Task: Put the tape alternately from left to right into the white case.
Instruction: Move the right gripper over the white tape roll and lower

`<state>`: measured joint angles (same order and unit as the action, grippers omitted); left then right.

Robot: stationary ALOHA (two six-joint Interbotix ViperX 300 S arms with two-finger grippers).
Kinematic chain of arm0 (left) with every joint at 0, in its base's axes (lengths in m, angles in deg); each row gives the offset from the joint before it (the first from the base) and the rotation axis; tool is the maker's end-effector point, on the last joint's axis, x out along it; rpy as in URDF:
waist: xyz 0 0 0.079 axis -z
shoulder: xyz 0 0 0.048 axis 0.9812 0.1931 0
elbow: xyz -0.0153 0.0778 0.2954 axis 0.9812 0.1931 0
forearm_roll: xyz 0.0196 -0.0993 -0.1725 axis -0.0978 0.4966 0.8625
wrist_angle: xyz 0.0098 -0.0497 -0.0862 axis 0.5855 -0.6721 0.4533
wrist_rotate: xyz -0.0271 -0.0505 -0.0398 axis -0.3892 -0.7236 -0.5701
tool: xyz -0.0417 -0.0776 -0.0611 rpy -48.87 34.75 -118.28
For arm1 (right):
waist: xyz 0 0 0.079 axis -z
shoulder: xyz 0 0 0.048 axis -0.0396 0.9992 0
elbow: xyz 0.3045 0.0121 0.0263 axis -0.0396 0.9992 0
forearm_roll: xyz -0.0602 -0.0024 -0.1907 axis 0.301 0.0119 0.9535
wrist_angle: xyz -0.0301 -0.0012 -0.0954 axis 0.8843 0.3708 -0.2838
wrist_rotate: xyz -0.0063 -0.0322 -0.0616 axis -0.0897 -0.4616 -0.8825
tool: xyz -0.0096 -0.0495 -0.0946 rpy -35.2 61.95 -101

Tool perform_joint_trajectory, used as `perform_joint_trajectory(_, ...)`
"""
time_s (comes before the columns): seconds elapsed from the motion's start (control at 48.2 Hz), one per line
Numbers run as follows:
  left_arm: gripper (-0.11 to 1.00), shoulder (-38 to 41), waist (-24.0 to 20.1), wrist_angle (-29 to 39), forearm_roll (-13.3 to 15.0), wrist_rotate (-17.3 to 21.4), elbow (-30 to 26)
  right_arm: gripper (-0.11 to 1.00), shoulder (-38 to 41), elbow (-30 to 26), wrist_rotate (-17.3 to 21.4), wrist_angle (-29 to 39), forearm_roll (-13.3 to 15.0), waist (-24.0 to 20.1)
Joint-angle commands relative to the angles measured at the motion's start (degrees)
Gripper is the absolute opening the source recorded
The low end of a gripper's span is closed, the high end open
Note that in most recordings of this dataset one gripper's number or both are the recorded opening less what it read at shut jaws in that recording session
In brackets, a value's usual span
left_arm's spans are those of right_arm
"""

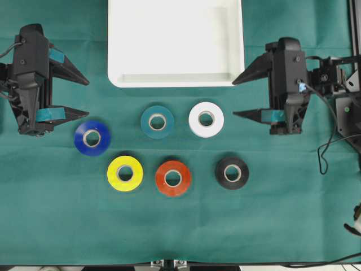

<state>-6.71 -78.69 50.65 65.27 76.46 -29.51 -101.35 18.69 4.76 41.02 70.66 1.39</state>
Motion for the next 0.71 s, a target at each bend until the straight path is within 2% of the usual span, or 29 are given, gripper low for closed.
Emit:
perform_joint_trajectory(0.0,0.56,-0.1,0.0,-0.3,0.1,0.0,-1.4,0.83,0.5,-1.6,1.1,-0.8,-0.1,-1.1)
perform_joint_trajectory(0.166,0.56,-0.1,0.0,-0.4,0.1,0.0,-1.3,0.83,3.4,-2.3,4.1,-0.7,0.0,-2.6)
perform_joint_trajectory(0.457,0.56,-0.1,0.0,-0.4,0.1,-0.1,-1.3,0.83,10.2,-5.5,4.9,-0.2,-0.1,-5.6)
perform_joint_trajectory(0.685,0.56,0.0,0.0,-0.4,0.1,-0.1,-1.0,0.83,13.4,-8.2,6.1,4.0,0.0,-5.9)
